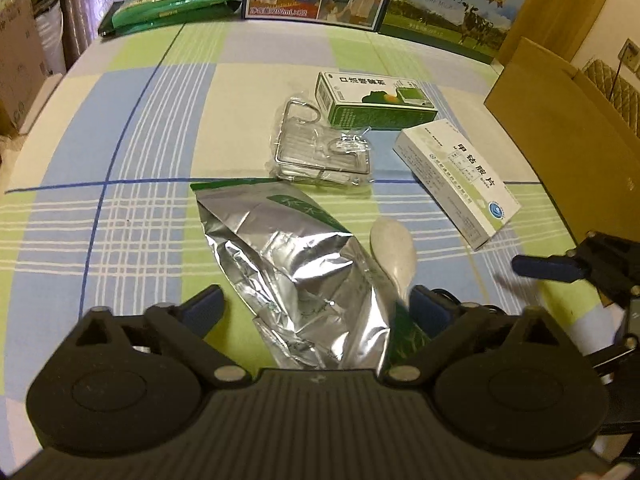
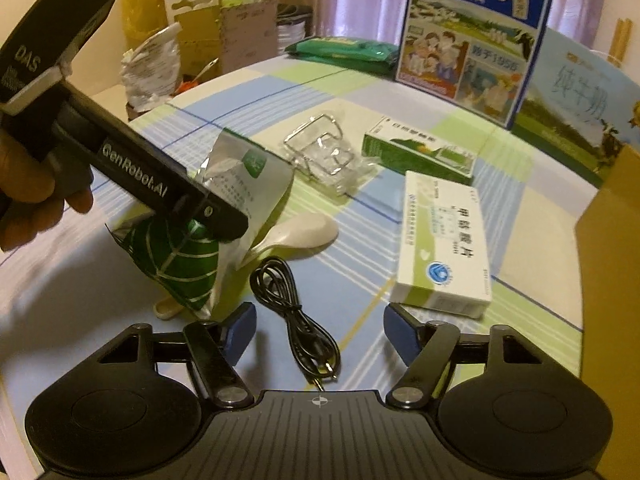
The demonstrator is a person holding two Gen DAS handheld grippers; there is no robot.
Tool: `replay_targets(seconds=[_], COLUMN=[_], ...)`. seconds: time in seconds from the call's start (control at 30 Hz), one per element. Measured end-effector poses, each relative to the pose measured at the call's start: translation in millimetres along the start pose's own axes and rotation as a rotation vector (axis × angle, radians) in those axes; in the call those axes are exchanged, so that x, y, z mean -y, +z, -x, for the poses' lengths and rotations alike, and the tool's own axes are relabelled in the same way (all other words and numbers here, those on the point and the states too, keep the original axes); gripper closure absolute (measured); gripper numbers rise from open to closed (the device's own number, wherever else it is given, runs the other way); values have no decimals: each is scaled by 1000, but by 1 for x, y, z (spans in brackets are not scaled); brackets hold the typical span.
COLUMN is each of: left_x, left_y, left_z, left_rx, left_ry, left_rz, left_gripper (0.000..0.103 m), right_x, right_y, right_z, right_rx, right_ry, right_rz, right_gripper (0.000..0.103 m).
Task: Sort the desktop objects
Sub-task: 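Reach the left tool to the silver leaf pouch while the right tool approaches the black cable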
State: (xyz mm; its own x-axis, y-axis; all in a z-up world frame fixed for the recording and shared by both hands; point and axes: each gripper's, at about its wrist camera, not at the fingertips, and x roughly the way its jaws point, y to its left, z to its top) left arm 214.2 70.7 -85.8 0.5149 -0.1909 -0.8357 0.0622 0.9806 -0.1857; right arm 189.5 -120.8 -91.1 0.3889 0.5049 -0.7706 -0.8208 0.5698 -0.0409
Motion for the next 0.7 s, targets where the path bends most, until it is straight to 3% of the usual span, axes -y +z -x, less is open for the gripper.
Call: replay_targets(seconds=[0.17,0.33,0.7], left_x=[-11,-22,-27], left_y=[2,1,6], left_z=[-3,-2,-8], left_rx=[-47,-74,-44], left_ry=[0,28,31], left_rz=[-35,-57,-43], left_gripper=[24,24,25], right_x=[1,1,-2], right_y=[0,0,3], right_z=[-8,-11,-18], right_rx=[-18,-21,-13], right_ry=[22,38,61], right_rz=[13,25,16], right_gripper=[43,46,56])
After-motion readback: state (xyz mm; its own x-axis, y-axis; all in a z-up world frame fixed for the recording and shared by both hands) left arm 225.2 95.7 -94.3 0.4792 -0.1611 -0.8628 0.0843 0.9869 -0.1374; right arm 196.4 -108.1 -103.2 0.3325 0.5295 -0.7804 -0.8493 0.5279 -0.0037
